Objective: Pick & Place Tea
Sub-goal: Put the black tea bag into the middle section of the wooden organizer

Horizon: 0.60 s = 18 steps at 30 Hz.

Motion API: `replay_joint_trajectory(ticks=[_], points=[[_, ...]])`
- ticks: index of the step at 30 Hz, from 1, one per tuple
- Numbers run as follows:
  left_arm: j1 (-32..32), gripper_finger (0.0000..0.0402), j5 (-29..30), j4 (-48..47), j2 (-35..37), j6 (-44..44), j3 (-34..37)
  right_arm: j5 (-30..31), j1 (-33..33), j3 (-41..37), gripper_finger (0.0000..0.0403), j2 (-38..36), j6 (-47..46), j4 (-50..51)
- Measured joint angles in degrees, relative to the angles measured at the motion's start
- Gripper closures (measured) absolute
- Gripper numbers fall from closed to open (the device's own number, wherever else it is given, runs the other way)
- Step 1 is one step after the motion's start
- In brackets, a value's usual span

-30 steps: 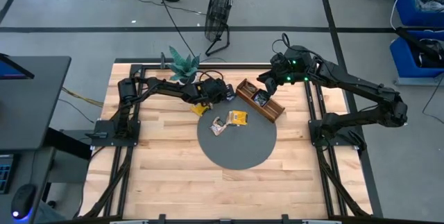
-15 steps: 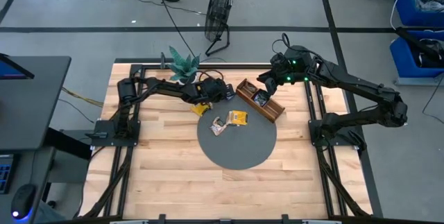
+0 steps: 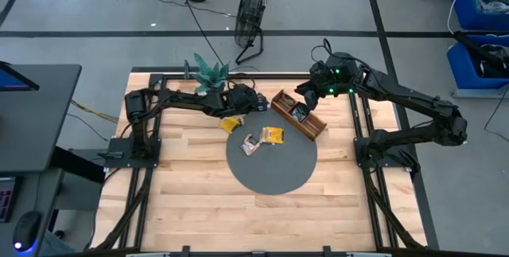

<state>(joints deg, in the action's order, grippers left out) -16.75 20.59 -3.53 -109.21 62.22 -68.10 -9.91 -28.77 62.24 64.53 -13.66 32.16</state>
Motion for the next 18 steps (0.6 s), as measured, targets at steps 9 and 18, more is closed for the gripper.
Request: replay_joint_trajectory(ticks=[9, 18], points=[[3.6, 0.0399, 6.1, -1.3, 6.8, -8.6, 0.0, 0.0, 0.0, 0.0, 0.0303, 0.0, 2.9, 0.0], [10.6, 0.0399, 10.8, 1.9, 14.5, -20.6, 0.0, -12.5, 0.0, 0.0, 0.0294, 0.0, 8.0, -0.5]])
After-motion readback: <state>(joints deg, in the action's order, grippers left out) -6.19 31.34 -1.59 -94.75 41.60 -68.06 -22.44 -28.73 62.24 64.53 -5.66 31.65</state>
